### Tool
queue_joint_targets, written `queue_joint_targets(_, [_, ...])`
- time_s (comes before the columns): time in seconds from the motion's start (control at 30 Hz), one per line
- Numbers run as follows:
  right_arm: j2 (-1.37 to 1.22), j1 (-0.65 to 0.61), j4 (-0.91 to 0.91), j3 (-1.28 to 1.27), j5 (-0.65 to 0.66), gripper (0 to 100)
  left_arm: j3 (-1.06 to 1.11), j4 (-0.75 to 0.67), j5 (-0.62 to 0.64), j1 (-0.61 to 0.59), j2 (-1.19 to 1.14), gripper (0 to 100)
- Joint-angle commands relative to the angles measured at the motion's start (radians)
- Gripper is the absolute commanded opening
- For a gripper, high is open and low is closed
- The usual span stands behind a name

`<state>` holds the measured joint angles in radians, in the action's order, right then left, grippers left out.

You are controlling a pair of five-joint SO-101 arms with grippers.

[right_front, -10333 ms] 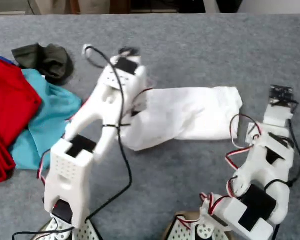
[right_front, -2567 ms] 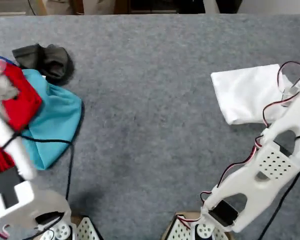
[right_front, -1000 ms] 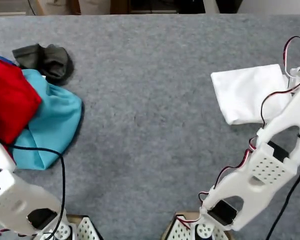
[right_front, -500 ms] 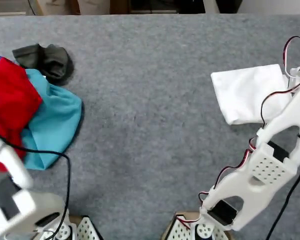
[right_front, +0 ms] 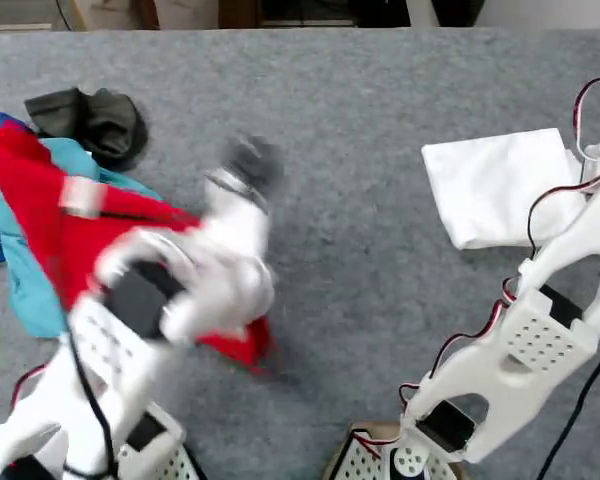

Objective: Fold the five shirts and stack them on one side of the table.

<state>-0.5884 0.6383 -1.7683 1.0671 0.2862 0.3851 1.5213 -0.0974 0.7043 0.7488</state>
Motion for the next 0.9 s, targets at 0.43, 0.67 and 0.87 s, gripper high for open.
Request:
queue_joint_targets(0.43, [0.104,-0.415,-0.018,-0.03,0.008,20.2,-0.328,0.236,0.245,-0.686,0.047,31])
queue_joint_targets(0.67, [0.191,-0.938,-0.015,-0.277,0.008,20.0,-0.219,0.215,0.167,-1.395,0.039,32])
queue_joint_targets(0.87, [0.065,-1.265,-0.012,-0.455,0.008,19.9,-0.025,0.124,0.041,-1.668,0.044,31])
